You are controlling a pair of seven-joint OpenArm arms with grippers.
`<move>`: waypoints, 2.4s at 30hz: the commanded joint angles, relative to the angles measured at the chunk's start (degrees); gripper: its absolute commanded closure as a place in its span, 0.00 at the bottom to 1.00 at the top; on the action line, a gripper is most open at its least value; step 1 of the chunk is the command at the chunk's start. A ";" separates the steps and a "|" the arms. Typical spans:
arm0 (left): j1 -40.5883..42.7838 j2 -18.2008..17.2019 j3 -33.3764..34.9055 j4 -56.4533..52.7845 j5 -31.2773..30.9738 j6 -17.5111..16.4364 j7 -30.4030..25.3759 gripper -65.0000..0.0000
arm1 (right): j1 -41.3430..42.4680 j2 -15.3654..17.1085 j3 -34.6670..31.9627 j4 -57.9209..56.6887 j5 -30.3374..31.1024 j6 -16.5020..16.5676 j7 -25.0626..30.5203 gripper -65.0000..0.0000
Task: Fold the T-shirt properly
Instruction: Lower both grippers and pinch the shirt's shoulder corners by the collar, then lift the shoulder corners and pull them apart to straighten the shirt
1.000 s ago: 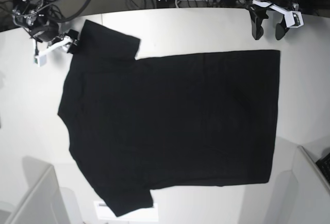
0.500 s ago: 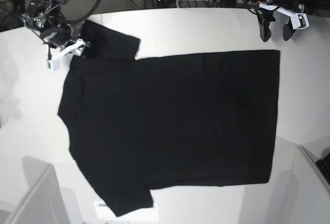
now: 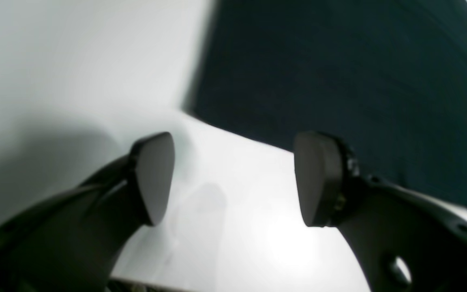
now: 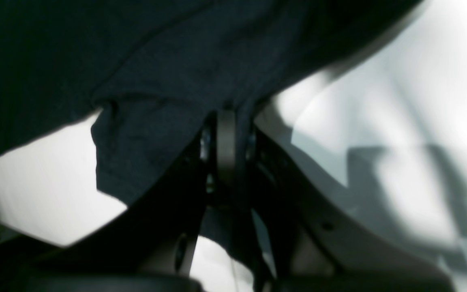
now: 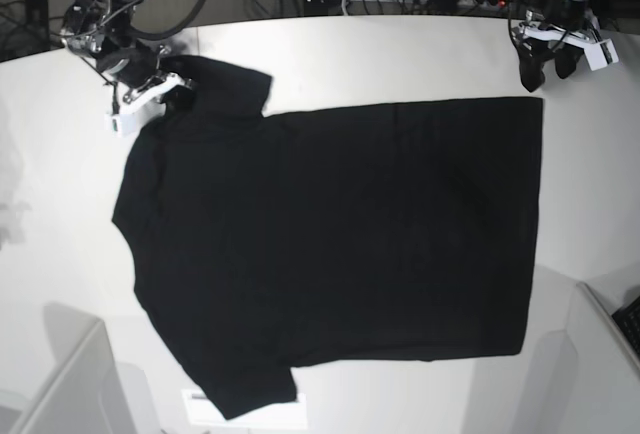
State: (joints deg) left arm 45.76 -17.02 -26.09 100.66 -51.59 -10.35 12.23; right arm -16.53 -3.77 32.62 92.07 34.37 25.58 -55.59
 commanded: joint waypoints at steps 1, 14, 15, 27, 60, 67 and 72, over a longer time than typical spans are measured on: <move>-0.44 -0.43 -0.60 0.57 -1.02 -0.68 0.47 0.31 | -0.56 0.03 -0.05 -1.04 -3.82 -0.40 -3.35 1.00; -11.78 5.63 -8.24 -7.96 -1.29 -0.60 15.07 0.31 | -0.65 1.09 -0.31 -1.13 -3.82 -0.40 -3.44 1.00; -12.75 6.51 -9.91 -9.01 -1.02 -0.68 16.56 0.31 | -0.65 1.09 -0.14 -1.13 -3.82 -0.40 -3.44 1.00; -19.78 7.39 -11.94 -11.65 -0.93 -0.77 24.65 0.31 | -0.65 1.18 -0.05 -1.04 -3.82 -0.40 -3.44 1.00; -20.83 5.28 -5.17 -11.21 -0.85 -0.68 25.88 1.00 | -4.87 1.18 0.04 5.55 -4.00 -0.40 -0.01 1.00; -15.03 3.78 -5.17 -4.00 -0.85 -0.68 25.79 1.00 | -8.92 1.18 0.13 8.37 -3.82 -0.40 0.60 1.00; -11.69 3.78 -5.17 -2.77 -0.76 -0.68 25.79 1.00 | -12.08 1.18 0.13 10.56 -3.73 -0.40 0.69 1.00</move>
State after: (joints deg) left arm 33.89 -12.56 -30.83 96.75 -51.81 -10.70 38.65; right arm -27.97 -2.92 32.40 102.06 31.38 25.56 -53.98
